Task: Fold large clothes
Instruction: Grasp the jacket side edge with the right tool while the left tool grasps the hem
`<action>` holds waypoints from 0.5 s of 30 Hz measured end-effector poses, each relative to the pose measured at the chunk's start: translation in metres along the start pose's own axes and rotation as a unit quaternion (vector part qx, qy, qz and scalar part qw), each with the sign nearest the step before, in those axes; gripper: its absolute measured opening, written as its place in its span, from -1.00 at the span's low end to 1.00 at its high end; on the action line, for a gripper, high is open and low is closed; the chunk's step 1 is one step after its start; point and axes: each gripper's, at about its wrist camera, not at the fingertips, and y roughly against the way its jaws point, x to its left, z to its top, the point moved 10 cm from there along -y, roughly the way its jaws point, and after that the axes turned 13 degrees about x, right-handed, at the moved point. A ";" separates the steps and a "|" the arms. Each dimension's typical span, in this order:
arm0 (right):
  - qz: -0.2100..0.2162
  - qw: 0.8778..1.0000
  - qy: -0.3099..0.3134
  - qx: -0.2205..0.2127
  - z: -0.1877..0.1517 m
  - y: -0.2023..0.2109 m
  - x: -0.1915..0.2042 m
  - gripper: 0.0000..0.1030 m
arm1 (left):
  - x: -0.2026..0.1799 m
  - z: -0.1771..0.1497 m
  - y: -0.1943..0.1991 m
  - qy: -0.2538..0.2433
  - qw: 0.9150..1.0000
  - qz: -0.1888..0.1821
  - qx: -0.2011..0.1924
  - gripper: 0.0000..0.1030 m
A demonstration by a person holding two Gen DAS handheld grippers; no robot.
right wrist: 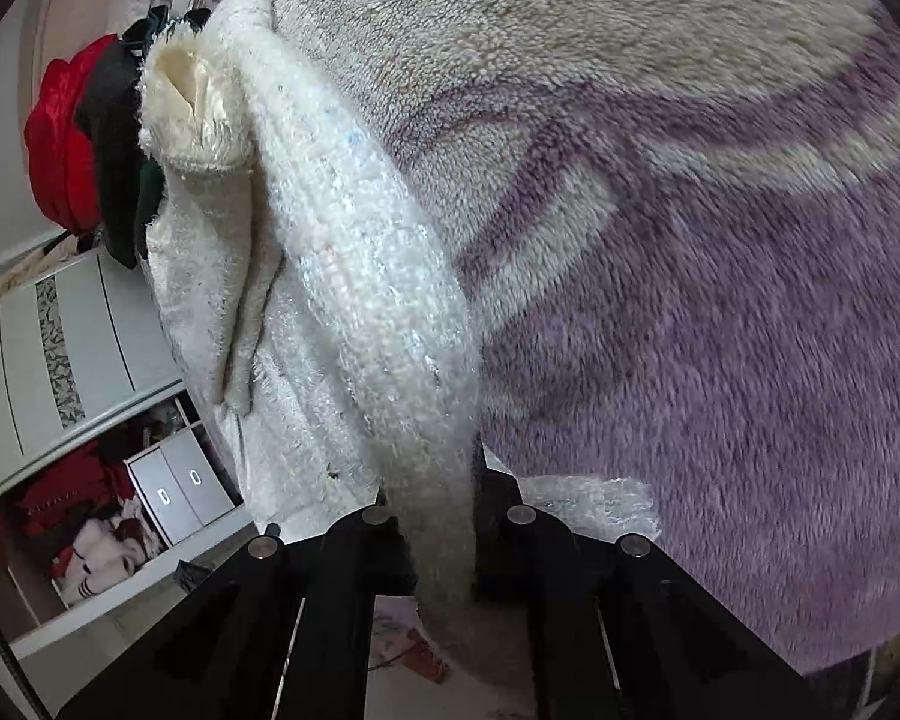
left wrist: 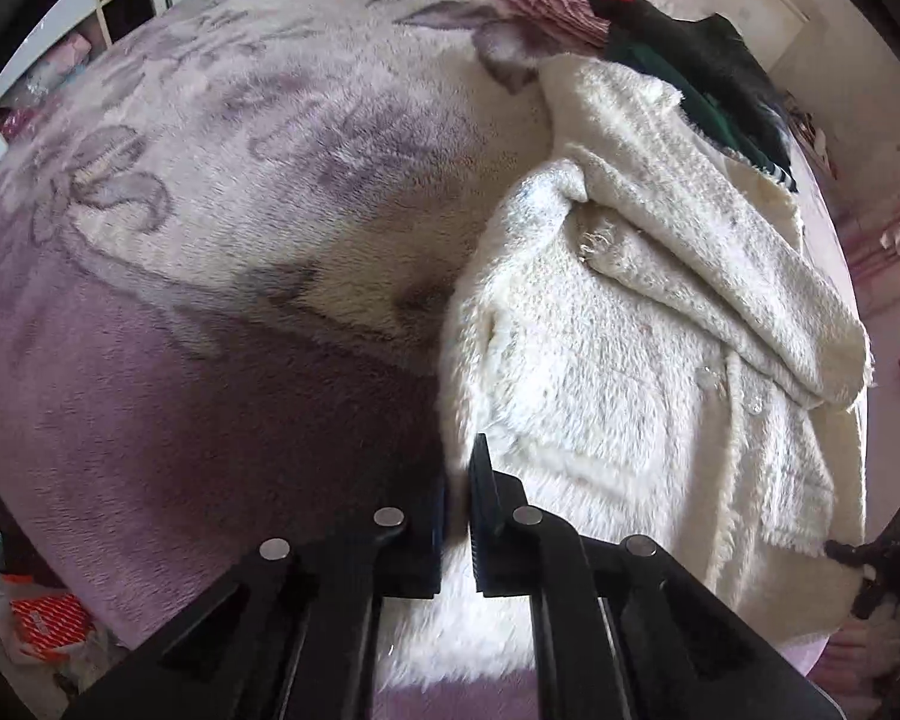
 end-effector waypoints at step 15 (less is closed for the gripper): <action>-0.225 0.970 0.088 -0.034 0.021 0.077 0.023 0.04 | 0.046 0.008 0.014 0.027 0.986 0.164 0.026 0.71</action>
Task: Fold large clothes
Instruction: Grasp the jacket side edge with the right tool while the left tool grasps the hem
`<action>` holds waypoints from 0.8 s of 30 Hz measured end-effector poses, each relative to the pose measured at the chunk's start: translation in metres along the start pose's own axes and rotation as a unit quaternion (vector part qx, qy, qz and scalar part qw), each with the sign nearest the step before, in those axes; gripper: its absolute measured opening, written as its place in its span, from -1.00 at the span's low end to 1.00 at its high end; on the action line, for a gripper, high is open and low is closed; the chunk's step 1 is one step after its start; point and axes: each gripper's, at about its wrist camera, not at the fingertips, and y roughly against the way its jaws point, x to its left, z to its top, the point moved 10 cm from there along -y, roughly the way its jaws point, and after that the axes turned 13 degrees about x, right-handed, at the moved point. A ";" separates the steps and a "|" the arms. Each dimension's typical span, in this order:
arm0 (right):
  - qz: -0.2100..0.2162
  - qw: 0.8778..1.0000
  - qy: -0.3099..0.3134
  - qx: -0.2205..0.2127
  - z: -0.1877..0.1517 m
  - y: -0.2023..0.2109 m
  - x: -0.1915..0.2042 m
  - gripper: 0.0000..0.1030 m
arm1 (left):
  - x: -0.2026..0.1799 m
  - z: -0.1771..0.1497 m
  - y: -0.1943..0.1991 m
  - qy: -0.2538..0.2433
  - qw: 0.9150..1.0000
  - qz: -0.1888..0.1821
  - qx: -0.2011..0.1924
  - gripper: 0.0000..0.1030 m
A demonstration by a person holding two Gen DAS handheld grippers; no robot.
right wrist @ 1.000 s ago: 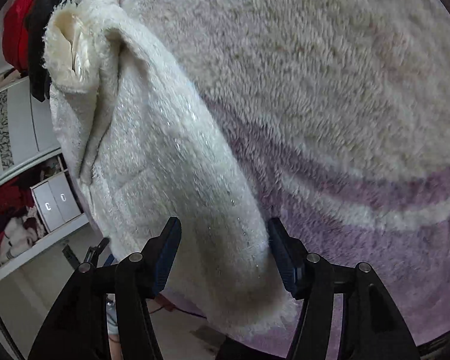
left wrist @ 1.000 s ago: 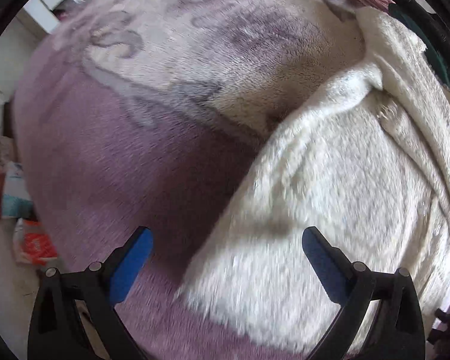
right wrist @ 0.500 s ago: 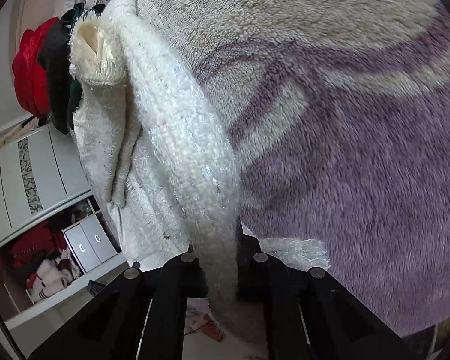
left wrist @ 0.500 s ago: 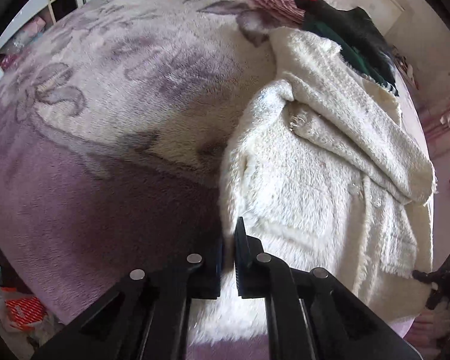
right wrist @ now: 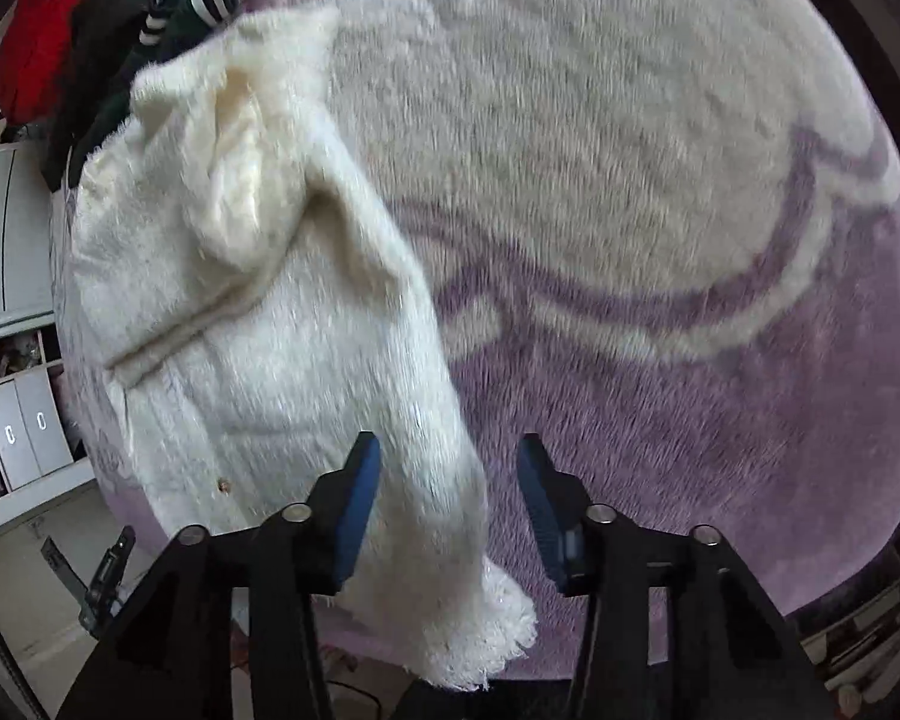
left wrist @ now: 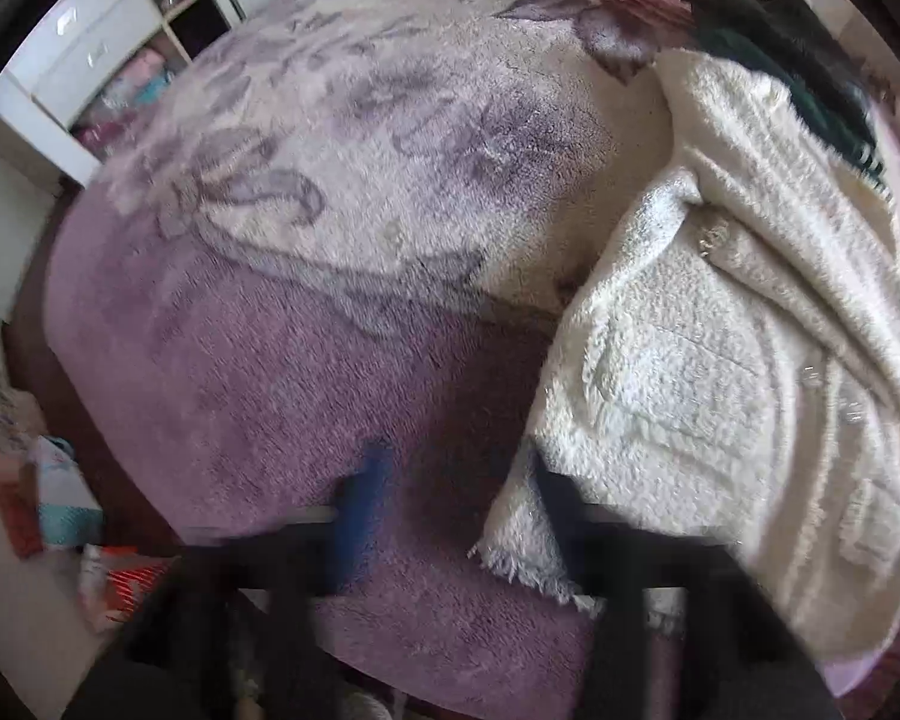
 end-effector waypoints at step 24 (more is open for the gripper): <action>-0.168 0.959 0.225 -0.045 0.309 0.006 0.187 -0.87 | -0.161 0.073 -0.018 -0.063 0.973 0.221 -0.026 0.94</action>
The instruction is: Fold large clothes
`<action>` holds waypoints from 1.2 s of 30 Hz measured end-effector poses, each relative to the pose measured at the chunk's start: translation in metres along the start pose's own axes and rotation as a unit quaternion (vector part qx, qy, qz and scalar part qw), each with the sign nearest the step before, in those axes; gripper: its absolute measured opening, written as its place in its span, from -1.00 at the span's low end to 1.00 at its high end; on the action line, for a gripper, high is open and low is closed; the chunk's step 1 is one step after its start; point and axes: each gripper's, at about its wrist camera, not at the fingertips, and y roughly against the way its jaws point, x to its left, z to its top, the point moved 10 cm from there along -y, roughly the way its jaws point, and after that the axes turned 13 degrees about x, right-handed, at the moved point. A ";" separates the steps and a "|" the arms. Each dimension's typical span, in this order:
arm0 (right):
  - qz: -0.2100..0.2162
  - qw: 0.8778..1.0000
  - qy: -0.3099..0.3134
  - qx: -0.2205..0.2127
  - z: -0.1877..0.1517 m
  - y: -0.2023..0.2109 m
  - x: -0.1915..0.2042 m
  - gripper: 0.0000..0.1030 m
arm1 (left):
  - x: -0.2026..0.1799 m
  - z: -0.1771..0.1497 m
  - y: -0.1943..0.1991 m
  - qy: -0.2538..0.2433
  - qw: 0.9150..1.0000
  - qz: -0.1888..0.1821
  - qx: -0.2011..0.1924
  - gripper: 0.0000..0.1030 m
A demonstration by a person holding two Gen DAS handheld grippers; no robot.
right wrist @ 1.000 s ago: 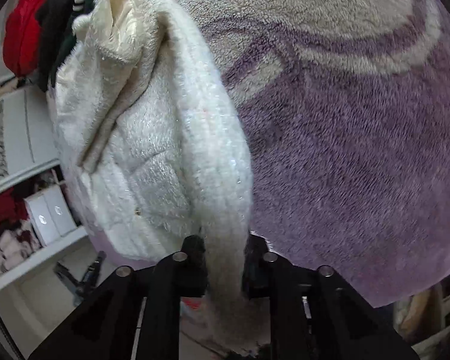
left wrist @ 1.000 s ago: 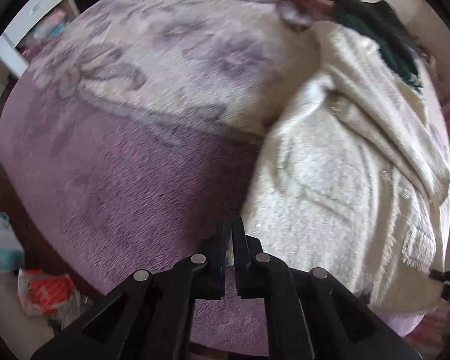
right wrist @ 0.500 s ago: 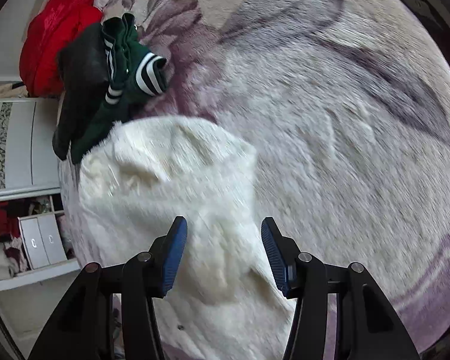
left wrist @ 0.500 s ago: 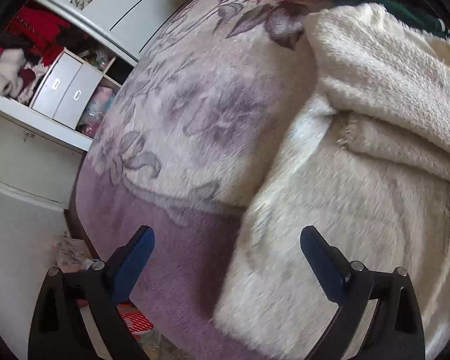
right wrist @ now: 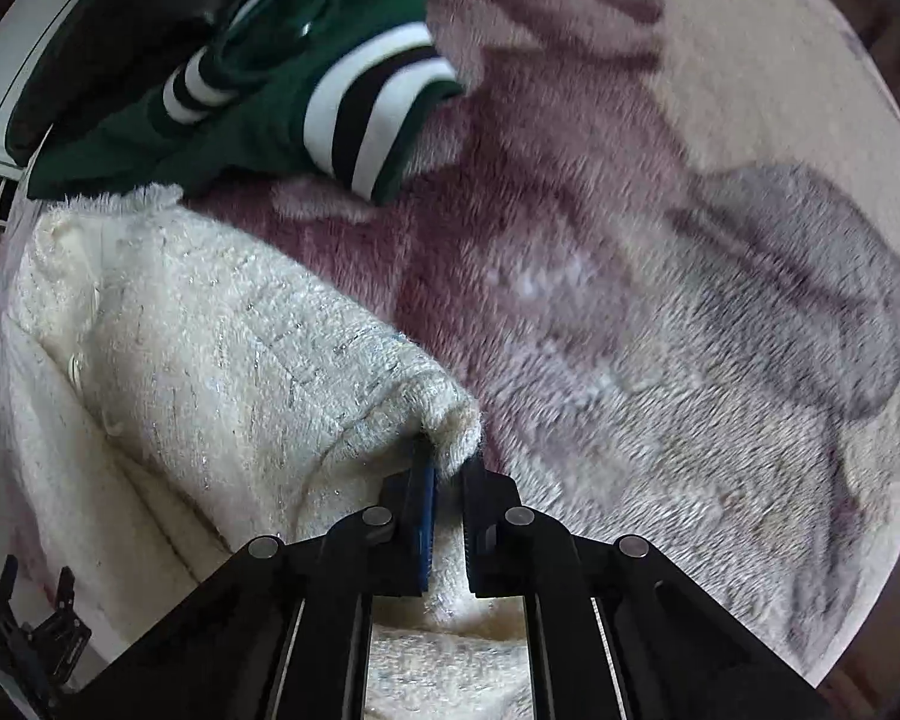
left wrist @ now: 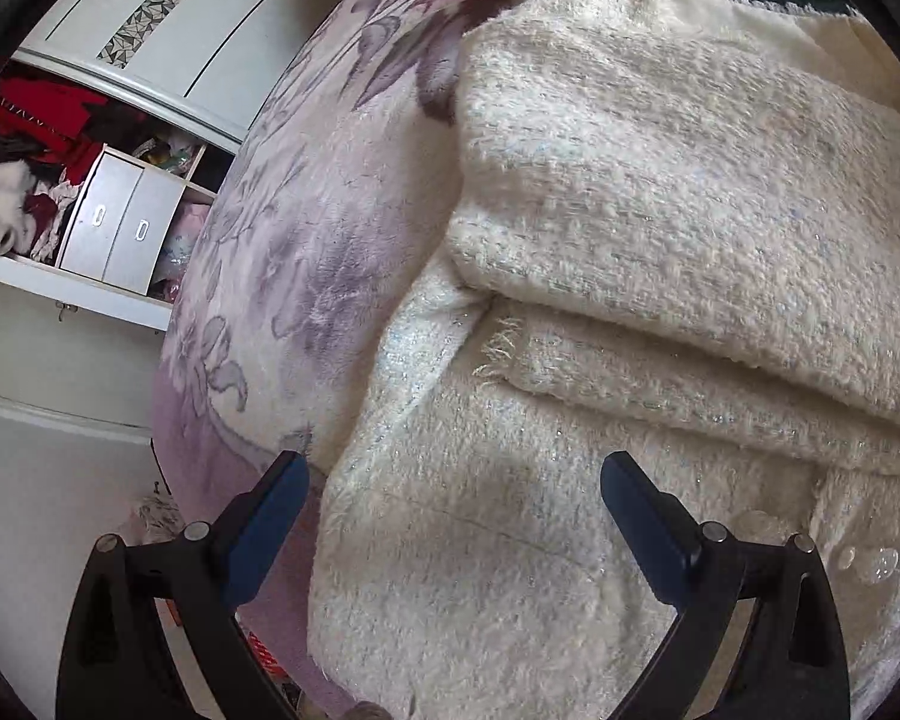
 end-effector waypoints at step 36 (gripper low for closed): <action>0.008 0.993 -0.069 0.093 -0.236 0.129 -0.185 0.55 | -0.153 -0.140 0.185 -0.140 0.986 -0.085 -0.039 0.94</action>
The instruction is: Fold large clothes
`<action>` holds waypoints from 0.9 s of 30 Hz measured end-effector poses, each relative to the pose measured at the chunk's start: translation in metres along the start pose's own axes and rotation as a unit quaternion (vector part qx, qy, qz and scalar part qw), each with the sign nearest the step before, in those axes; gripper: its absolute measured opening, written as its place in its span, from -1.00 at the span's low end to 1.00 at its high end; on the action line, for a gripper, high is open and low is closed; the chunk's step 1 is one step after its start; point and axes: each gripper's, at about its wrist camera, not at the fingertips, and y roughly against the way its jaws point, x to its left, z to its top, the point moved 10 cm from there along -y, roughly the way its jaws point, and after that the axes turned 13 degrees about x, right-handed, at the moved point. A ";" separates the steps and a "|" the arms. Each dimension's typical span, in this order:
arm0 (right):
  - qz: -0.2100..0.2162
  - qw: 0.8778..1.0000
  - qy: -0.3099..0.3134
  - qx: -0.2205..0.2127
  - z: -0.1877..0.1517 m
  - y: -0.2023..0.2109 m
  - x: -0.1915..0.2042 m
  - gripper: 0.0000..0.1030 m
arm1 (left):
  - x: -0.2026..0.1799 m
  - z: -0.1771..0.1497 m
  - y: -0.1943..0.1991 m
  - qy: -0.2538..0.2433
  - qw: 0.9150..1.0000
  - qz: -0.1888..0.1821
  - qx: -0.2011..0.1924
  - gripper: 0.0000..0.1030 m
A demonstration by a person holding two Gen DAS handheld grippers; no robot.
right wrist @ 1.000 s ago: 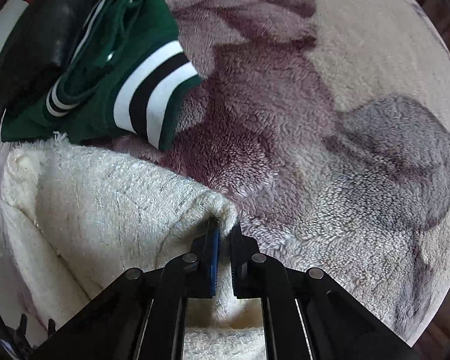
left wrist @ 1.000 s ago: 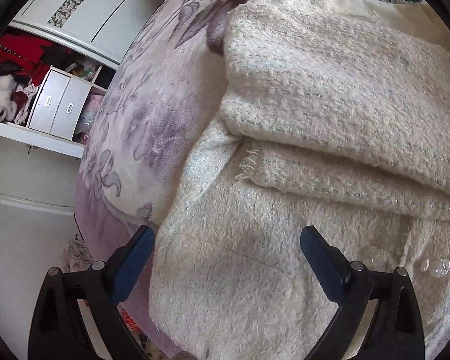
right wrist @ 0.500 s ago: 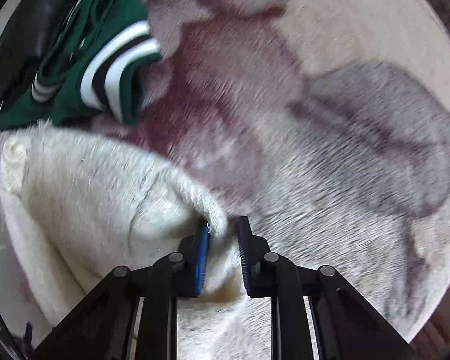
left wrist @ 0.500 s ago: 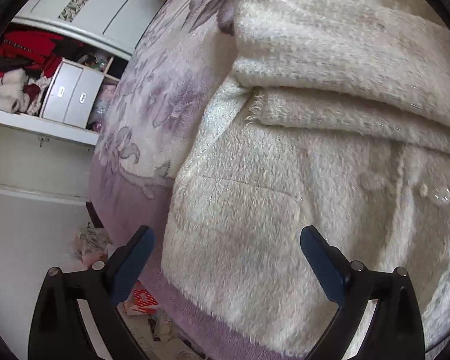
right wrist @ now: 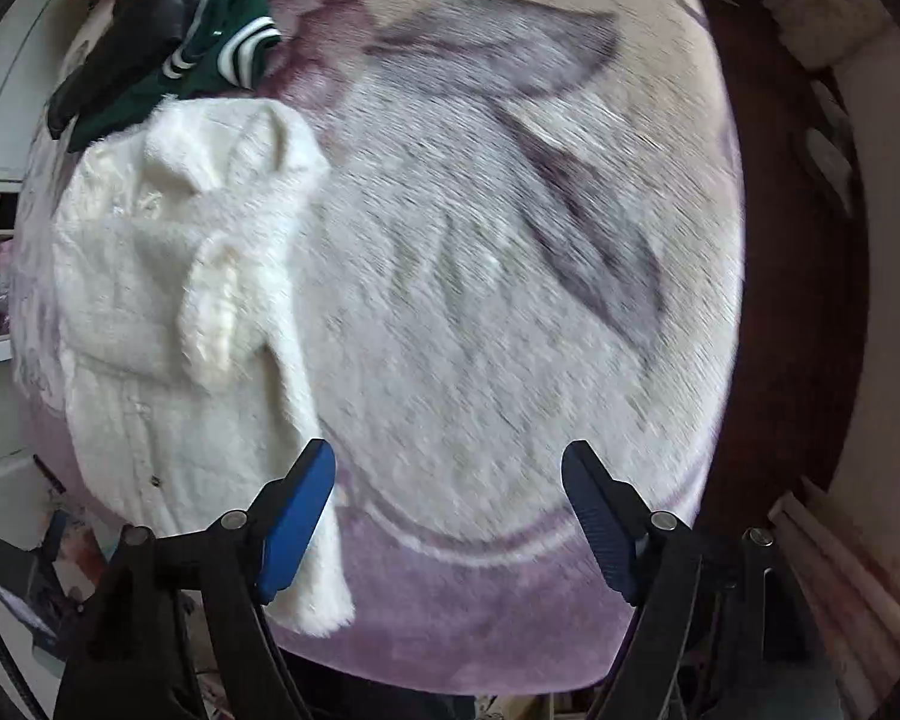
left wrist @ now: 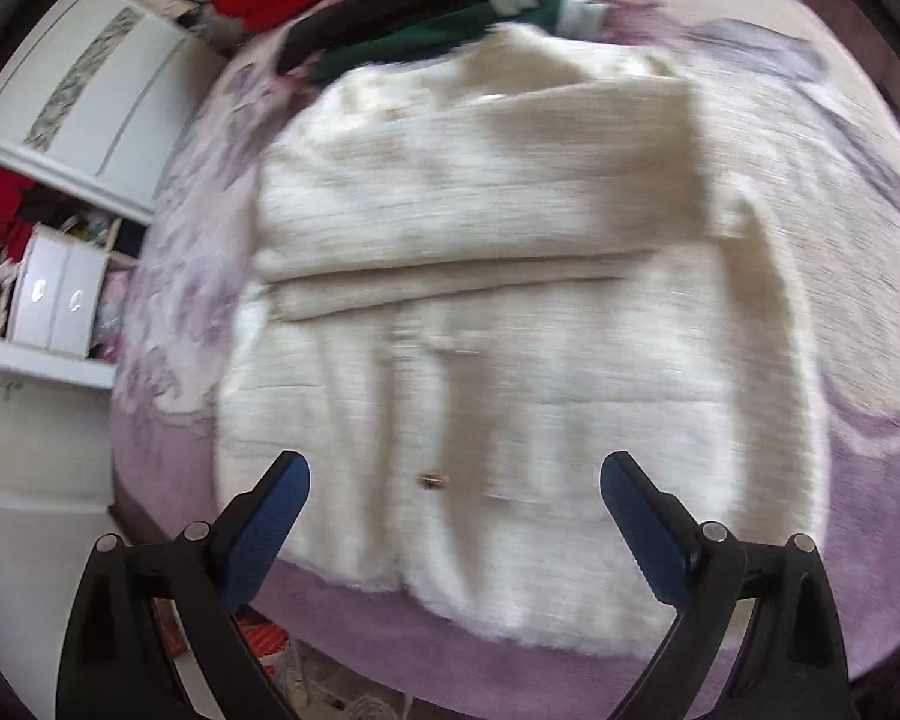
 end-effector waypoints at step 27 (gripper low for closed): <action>0.348 0.934 0.077 0.027 0.092 -0.084 0.153 1.00 | -0.077 0.001 -0.030 -0.120 0.981 0.134 -0.069 -0.74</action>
